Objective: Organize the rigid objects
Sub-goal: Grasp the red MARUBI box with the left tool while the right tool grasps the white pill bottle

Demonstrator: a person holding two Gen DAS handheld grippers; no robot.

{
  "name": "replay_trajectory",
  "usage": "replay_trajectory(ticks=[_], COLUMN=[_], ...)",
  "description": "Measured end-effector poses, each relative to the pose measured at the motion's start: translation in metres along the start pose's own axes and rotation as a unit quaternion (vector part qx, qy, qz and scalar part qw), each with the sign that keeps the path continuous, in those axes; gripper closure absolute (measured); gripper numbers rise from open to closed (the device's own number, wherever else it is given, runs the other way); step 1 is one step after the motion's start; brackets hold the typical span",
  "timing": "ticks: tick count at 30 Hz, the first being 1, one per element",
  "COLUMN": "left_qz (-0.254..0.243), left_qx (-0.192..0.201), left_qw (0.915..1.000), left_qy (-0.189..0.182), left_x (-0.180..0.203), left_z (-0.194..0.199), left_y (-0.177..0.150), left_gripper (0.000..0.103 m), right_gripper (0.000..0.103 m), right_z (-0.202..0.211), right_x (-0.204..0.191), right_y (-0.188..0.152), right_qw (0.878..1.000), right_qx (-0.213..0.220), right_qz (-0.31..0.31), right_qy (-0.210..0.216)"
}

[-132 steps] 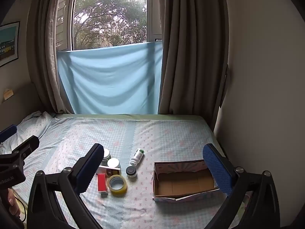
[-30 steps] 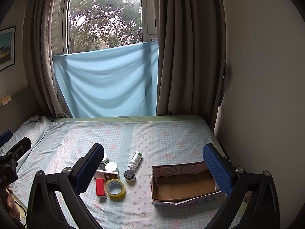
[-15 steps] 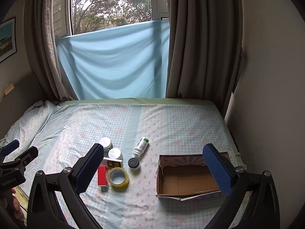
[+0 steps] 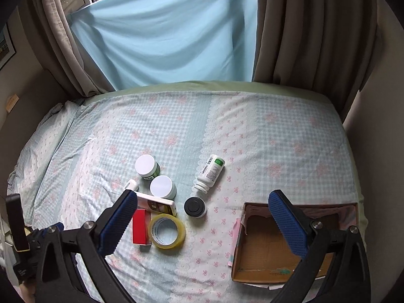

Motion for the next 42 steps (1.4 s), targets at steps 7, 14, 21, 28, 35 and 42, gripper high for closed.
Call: replay_trajectory(ticks=[7, 14, 21, 28, 35, 42], left_qz=[0.03, 0.04, 0.033, 0.006, -0.006, -0.03], left_qx=[-0.074, -0.144, -0.193, -0.213, -0.223, -0.237], left_qw=[0.9967, 0.9879, 0.9785, 0.9732, 0.9714, 0.967], left_qy=[0.013, 0.04, 0.066, 0.087, 0.082, 0.087], left_x=[-0.007, -0.014, -0.018, -0.016, -0.01, 0.015], left_z=[-0.084, -0.156, -0.198, -0.221, -0.233, -0.24], left_y=[0.016, 0.017, 0.008, -0.002, -0.014, -0.01], left_gripper=[0.001, 0.001, 0.002, 0.005, 0.02, 0.031], right_gripper=[0.0, 0.0, 0.0, 0.008, 0.026, 0.035], right_z=[-0.105, -0.197, -0.254, -0.293, -0.317, -0.331], right_x=[0.019, 0.028, 0.032, 0.039, 0.038, 0.045], right_y=[0.024, 0.02, 0.007, -0.003, -0.014, -0.018], right_qw=[0.996, 0.983, 0.972, 0.961, 0.951, 0.936], right_qx=[-0.081, -0.156, -0.202, -0.233, -0.259, -0.281], right_qz=[-0.038, -0.089, -0.114, -0.15, -0.168, -0.21], right_qy=[0.021, 0.03, 0.022, 0.006, -0.006, -0.034])
Point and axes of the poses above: each gripper's, at about its wrist camera, not at the fingertips, and z roughly against the way its jaws point, x to its right, y to its top, the point moved 6 cm from there along -z, roughly the way its jaws point, and after that the axes turned 6 degrees about z, right-handed, at the moved point
